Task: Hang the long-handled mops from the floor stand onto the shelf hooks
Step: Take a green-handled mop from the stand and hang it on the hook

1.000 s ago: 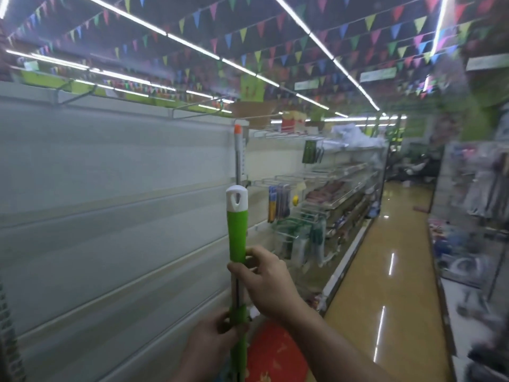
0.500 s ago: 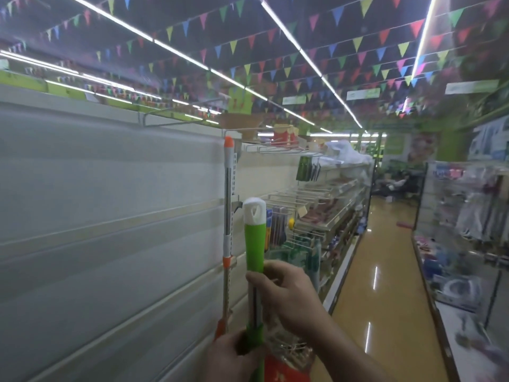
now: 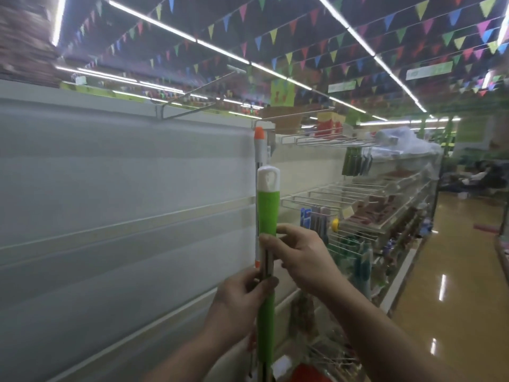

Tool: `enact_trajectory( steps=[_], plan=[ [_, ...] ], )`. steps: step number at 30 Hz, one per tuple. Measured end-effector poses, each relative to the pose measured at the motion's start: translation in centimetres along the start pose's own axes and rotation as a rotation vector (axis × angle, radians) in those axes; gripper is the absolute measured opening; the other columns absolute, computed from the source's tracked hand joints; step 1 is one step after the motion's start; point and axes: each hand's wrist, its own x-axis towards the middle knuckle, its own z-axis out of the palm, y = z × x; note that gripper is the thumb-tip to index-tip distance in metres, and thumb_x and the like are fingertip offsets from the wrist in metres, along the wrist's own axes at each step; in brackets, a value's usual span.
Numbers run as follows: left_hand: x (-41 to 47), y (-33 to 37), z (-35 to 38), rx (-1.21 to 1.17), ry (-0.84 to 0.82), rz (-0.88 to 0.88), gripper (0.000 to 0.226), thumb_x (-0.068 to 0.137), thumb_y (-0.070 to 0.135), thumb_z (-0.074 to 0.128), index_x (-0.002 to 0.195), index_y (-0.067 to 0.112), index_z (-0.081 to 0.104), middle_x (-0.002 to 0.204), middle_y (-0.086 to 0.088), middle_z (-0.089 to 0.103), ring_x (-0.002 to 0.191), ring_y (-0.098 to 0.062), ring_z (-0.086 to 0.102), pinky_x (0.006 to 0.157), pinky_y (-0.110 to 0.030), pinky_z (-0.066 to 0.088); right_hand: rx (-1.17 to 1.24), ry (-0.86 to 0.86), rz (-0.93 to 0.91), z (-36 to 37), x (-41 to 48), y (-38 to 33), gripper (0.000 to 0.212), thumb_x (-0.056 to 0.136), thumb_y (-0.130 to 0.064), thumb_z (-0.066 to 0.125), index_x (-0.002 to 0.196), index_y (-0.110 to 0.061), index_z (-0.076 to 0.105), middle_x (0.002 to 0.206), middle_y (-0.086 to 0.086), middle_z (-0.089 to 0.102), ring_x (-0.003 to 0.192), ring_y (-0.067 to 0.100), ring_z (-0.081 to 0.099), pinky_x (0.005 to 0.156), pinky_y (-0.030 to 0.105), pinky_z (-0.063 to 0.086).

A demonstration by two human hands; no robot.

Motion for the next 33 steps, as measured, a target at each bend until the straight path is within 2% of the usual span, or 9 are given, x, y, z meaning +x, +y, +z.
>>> enact_trajectory(
  steps=[4,8,11,14,17,19,21,26,33],
  plan=[
    [2.1,1.2,0.5,0.054,0.088,0.005,0.027,0.077,0.068,0.064,0.07,0.042,0.071,0.053,0.015,0.058,0.053,-0.001,0.05,0.058,-0.029,0.041,0.005,-0.089,-0.085,-1.3,4.2,0.8,0.025,0.095,-0.043,0.069,0.088,-0.022,0.08,0.083,-0.006,0.081,0.078,0.004,0.075,0.072,0.03,0.058],
    [3.6,2.3,1.0,0.147,0.221,-0.026,0.026,0.082,0.061,0.065,0.082,0.037,0.074,0.063,0.014,0.067,0.06,-0.003,0.061,0.063,-0.032,0.052,0.098,-0.213,-0.158,-2.1,7.8,1.3,0.027,0.096,-0.041,0.068,0.083,-0.02,0.078,0.081,-0.003,0.08,0.076,0.006,0.075,0.071,0.029,0.054],
    [4.2,3.4,1.3,0.206,0.324,-0.043,0.04,0.079,0.068,0.064,0.082,0.03,0.073,0.064,0.011,0.066,0.061,-0.006,0.06,0.063,-0.036,0.051,0.131,-0.302,-0.215,-2.7,9.8,1.0,0.028,0.096,-0.044,0.067,0.084,-0.021,0.078,0.083,-0.002,0.081,0.081,0.011,0.077,0.079,0.039,0.061],
    [4.7,4.9,1.1,0.258,0.424,-0.078,0.048,0.077,0.073,0.064,0.082,0.026,0.072,0.065,0.002,0.065,0.061,-0.01,0.059,0.063,-0.041,0.05,0.169,-0.367,-0.26,-2.8,11.3,-0.2,0.03,0.096,-0.042,0.067,0.087,-0.016,0.078,0.086,0.005,0.081,0.086,0.022,0.077,0.085,0.051,0.06],
    [4.9,6.3,0.7,0.28,0.522,-0.109,0.041,0.076,0.07,0.065,0.079,0.029,0.073,0.068,0.006,0.067,0.065,-0.013,0.062,0.07,-0.047,0.055,0.213,-0.429,-0.301,-2.4,12.4,-1.8,0.032,0.096,-0.041,0.067,0.089,-0.012,0.077,0.09,0.011,0.08,0.089,0.031,0.076,0.085,0.057,0.058],
    [4.9,7.3,0.4,0.299,0.575,-0.119,0.035,0.077,0.067,0.065,0.076,0.032,0.073,0.07,0.007,0.07,0.071,-0.016,0.066,0.081,-0.056,0.058,0.234,-0.448,-0.334,-2.2,12.9,-2.8,0.033,0.096,-0.043,0.067,0.084,-0.014,0.076,0.088,0.01,0.08,0.088,0.031,0.076,0.084,0.057,0.059],
    [4.9,8.3,0.0,0.354,0.614,-0.116,0.035,0.079,0.066,0.063,0.074,0.033,0.072,0.07,0.008,0.07,0.073,-0.018,0.067,0.084,-0.06,0.057,0.255,-0.468,-0.36,-2.0,13.3,-3.8,0.034,0.095,-0.046,0.066,0.083,-0.016,0.076,0.087,0.007,0.08,0.087,0.028,0.076,0.083,0.057,0.06],
    [5.1,10.5,-0.5,0.479,0.701,-0.104,0.042,0.081,0.067,0.058,0.074,0.026,0.068,0.076,-0.004,0.072,0.077,-0.033,0.07,0.079,-0.06,0.059,0.281,-0.486,-0.408,-1.7,14.1,-5.7,0.039,0.095,-0.048,0.066,0.085,-0.011,0.076,0.088,0.014,0.079,0.086,0.033,0.075,0.079,0.058,0.06],
    [5.8,10.6,-1.1,0.496,0.748,-0.084,0.044,0.081,0.064,0.058,0.071,0.022,0.067,0.075,-0.009,0.071,0.077,-0.034,0.069,0.076,-0.062,0.059,0.268,-0.493,-0.389,-1.1,15.0,-6.5,0.044,0.097,-0.047,0.065,0.09,-0.005,0.076,0.091,0.018,0.079,0.088,0.036,0.075,0.081,0.058,0.06]
  ],
)
